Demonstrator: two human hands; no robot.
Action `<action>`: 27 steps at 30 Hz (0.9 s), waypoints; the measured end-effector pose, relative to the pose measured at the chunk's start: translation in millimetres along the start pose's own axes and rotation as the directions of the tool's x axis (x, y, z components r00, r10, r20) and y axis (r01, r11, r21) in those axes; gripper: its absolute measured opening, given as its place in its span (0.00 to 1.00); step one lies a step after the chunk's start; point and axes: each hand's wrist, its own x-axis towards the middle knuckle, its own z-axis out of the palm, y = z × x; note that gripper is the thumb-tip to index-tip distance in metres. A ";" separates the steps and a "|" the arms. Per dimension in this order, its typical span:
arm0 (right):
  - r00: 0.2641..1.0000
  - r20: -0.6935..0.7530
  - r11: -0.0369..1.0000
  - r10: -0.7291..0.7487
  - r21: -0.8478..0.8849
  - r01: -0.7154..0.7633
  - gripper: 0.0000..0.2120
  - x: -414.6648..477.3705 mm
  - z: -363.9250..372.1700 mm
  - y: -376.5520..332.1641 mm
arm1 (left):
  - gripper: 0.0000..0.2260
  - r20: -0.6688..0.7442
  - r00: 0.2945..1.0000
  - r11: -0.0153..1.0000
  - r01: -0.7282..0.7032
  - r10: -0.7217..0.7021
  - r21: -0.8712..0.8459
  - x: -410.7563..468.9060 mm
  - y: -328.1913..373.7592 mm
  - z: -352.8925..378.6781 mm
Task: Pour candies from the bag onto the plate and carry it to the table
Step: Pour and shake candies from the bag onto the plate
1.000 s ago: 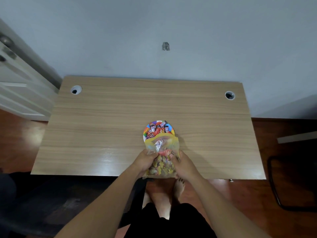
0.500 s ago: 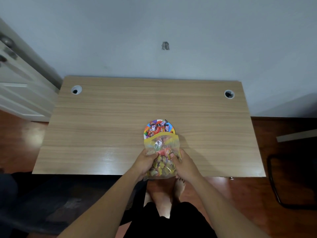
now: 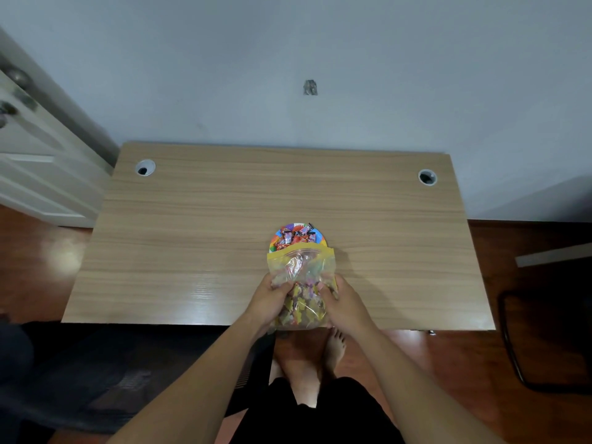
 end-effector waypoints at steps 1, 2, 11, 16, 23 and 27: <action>1.000 0.007 1.000 0.002 0.004 -0.002 0.12 -0.3 -0.4 -0.4 | 0.13 0.001 1.000 1.000 -0.002 0.002 0.006 -0.3 0.3 -0.3; 1.000 0.015 1.000 0.010 0.010 -0.011 0.12 -1.2 -1.1 -0.9 | 0.13 0.003 1.000 1.000 -0.002 0.002 0.010 -0.4 -0.5 -0.5; 0.998 0.032 0.995 0.055 0.076 -0.058 0.13 -7.5 1.6 14.2 | 0.15 0.021 1.000 1.000 0.009 -0.010 0.011 -6.1 -7.7 -1.2; 0.999 0.026 0.996 0.026 0.088 -0.028 0.16 -12.5 -1.9 11.2 | 0.16 0.027 1.000 0.999 -0.009 0.008 0.036 -9.0 -5.9 -5.0; 0.994 0.050 0.988 0.095 0.121 -0.100 0.14 -17.7 -2.1 16.6 | 0.15 0.066 0.998 1.000 0.016 -0.016 0.014 -11.6 -7.0 -15.9; 0.991 0.058 0.983 0.121 0.134 -0.128 0.14 -16.4 0.2 20.3 | 0.18 0.073 0.996 0.998 0.049 -0.051 0.029 -10.6 -1.7 -17.2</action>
